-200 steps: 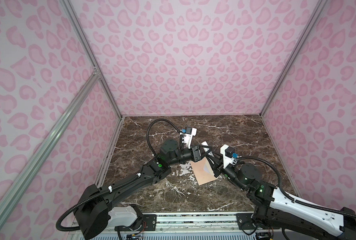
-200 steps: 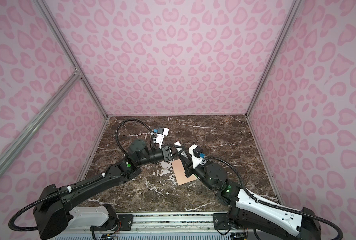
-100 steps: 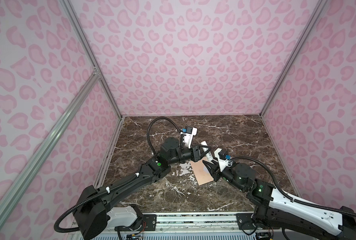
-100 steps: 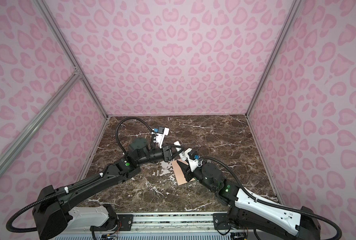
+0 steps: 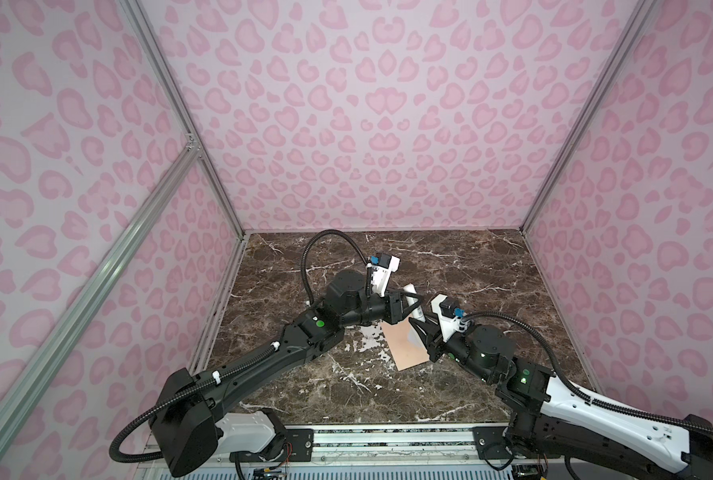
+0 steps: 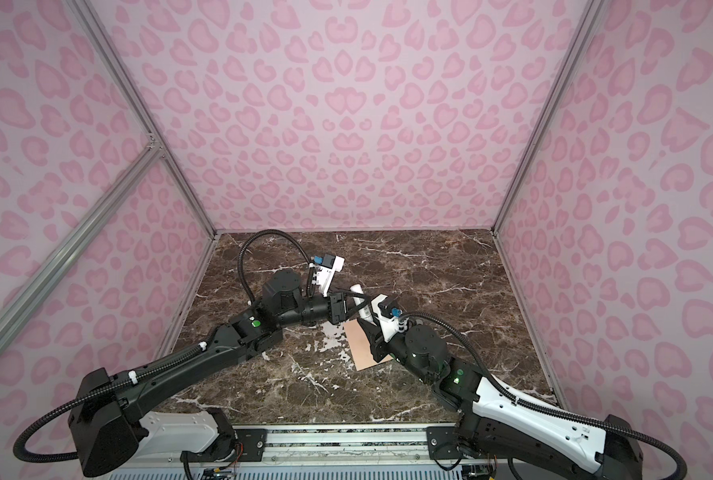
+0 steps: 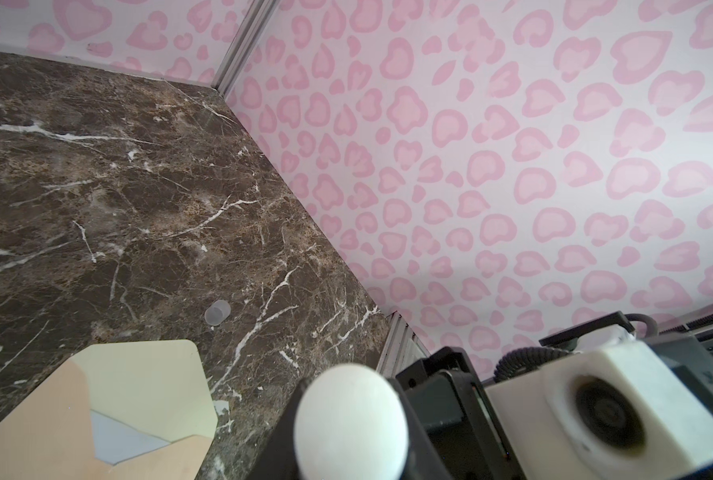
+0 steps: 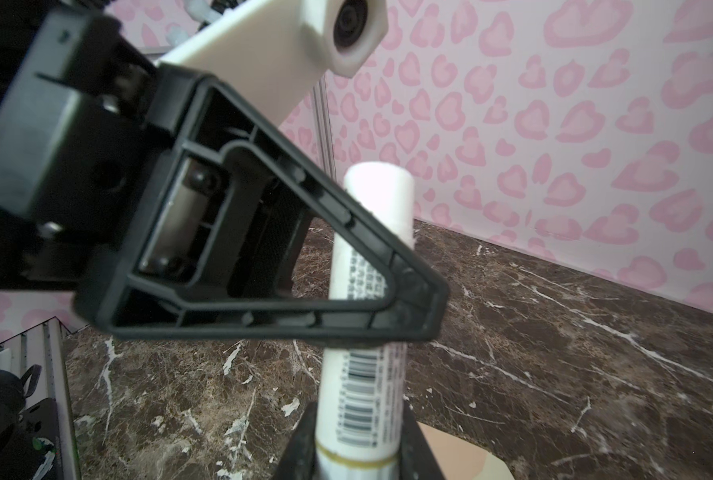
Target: Place the letter into the envelope and seal it
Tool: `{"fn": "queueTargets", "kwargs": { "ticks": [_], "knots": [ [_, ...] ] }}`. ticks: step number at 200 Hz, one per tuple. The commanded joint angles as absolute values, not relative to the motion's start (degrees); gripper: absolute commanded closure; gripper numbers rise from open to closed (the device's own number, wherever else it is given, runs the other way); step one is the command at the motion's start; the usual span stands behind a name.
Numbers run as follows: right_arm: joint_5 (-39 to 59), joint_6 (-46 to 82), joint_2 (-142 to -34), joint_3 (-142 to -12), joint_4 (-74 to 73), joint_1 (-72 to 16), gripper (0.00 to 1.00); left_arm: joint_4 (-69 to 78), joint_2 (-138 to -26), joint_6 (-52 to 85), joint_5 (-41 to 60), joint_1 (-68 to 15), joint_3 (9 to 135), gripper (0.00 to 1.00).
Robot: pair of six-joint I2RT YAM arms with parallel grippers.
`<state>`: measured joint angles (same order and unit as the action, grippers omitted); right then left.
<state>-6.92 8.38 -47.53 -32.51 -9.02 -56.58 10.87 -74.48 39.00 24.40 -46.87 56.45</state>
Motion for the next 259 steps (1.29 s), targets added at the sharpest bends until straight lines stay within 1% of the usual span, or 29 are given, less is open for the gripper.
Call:
{"fn": "queueTargets", "kwargs": {
  "ticks": [1, 21, 38, 42, 44, 47, 76, 94, 116, 137, 176, 208, 231, 235, 244, 259],
  "knots": [
    [-6.92, 8.24, -47.79, -32.69, -10.80, -56.77, 0.81, 8.61, -74.78, 37.27, 24.26, -46.77, 57.13, 0.82],
    [-6.70, 8.65, -48.15, -32.81, -11.19, -56.75, 0.84, 8.63, -74.87, 37.33, 24.39, -46.84, 57.12, 0.78],
    [-6.60, 9.84, -48.56, -32.65, -12.26, -56.71, 0.86, 9.32, -74.86, 37.66, 24.43, -46.81, 56.73, 0.66],
    [-6.67, 10.34, -48.64, -32.57, -12.68, -56.71, 0.86, 9.68, -74.80, 37.84, 24.32, -46.84, 56.62, 0.65],
    [-6.68, 10.65, -48.75, -32.53, -12.90, -56.76, 0.86, 9.89, -74.78, 37.94, 24.27, -46.80, 56.50, 0.61],
    [-6.72, 11.00, -48.86, -32.52, -13.30, -56.76, 0.86, 10.08, -74.77, 38.09, 24.28, -46.77, 56.43, 0.58],
    [-7.36, 14.27, -49.72, -31.76, -16.81, -56.76, 0.88, 10.46, -75.04, 38.33, 24.47, -47.06, 55.91, 0.49],
    [-7.84, 14.99, -49.77, -31.81, -17.61, -56.77, 0.88, 12.17, -74.89, 38.24, 24.36, -47.06, 55.72, 0.46],
    [-9.05, 15.68, -49.62, -31.79, -17.32, -56.78, 0.88, 12.21, -74.36, 37.97, 23.61, -47.17, 55.42, 0.47],
    [-9.62, 16.43, -49.38, -31.22, -17.60, -56.69, 0.89, 12.95, -74.08, 38.05, 23.47, -47.19, 55.11, 0.51],
    [-8.59, 16.87, -49.65, -31.06, -17.23, -56.69, 0.89, 14.06, -74.00, 38.23, 22.94, -47.17, 54.93, 0.52],
    [-7.47, 16.49, -49.91, -31.11, -16.86, -56.68, 0.89, 14.13, -74.34, 38.14, 22.97, -47.13, 55.55, 0.56],
    [-7.02, 16.30, -49.93, -31.20, -16.31, -56.67, 0.88, 14.41, -74.70, 38.14, 23.11, -47.19, 55.72, 0.62],
    [-7.00, 16.26, -49.93, -31.19, -16.28, -56.61, 0.88, 14.41, -74.75, 38.21, 23.12, -47.13, 55.72, 0.67],
    [-6.85, 16.04, -49.84, -31.19, -16.12, -56.69, 0.87, 14.41, -74.79, 38.22, 23.05, -47.15, 55.72, 0.70],
    [-6.69, 15.57, -49.66, -31.14, -15.57, -56.67, 0.82, 14.41, -74.88, 38.21, 22.94, -47.13, 55.68, 0.75]
  ]
}}
